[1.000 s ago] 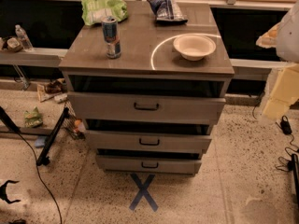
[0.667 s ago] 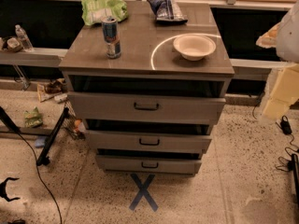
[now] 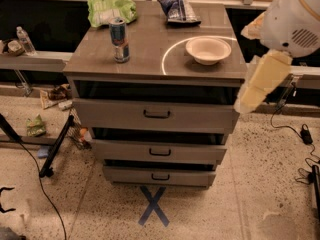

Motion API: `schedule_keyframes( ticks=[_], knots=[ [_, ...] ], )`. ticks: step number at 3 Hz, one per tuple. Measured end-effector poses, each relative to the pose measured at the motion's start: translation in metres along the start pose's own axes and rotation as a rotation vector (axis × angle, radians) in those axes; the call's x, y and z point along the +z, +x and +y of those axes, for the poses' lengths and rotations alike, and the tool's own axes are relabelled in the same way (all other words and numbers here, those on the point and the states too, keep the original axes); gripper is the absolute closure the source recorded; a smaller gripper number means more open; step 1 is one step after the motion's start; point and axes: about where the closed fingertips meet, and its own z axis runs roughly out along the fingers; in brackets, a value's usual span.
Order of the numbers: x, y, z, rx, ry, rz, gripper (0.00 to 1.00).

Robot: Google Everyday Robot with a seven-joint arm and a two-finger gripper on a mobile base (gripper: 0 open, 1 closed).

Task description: Knock redbull can over

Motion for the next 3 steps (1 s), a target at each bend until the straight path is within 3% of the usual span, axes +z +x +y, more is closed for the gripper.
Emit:
schedule_keyframes(
  ticks=[2,3],
  knots=[
    [0.074,-0.125,-0.017,0.022,-0.133,-0.43,0.0],
    [0.073,-0.155,-0.031,0.051,-0.094,-0.542,0.0]
  ],
)
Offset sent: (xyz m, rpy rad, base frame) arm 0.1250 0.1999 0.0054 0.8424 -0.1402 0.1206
